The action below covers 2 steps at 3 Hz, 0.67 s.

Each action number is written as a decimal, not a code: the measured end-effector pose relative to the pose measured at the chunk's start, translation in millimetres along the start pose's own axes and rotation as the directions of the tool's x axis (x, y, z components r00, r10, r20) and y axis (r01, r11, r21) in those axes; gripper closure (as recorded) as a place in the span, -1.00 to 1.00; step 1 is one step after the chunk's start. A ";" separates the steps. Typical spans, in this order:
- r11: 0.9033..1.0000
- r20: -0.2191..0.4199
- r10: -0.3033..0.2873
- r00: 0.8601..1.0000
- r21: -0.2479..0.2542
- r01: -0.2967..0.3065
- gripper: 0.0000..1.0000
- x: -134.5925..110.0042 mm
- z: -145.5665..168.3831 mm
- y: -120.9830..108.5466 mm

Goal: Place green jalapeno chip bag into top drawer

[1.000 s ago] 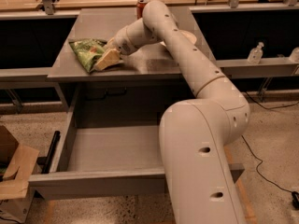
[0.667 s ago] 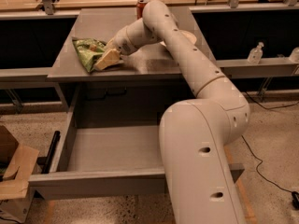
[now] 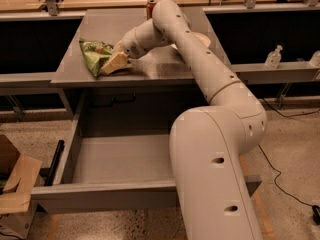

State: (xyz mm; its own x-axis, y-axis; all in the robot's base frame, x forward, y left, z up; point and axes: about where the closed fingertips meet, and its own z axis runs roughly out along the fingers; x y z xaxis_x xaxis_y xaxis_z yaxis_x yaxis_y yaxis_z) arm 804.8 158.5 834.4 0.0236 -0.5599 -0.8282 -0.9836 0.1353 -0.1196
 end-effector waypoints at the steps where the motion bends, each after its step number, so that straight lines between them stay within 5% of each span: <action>1: 1.000 0.000 0.000 1.000 -0.002 0.000 0.65 -0.3 1.2 0.5; 2: 1.000 0.000 0.000 1.000 -0.002 0.000 0.04 -0.9 0.8 0.4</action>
Offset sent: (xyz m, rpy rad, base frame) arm -0.0002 0.0012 -0.0007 -0.0003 0.0015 0.0017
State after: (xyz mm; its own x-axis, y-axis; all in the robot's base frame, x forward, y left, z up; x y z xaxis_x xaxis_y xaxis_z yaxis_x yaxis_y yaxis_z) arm 804.5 159.7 834.7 0.0233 -0.5603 -0.8280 -0.9840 0.1336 -0.1181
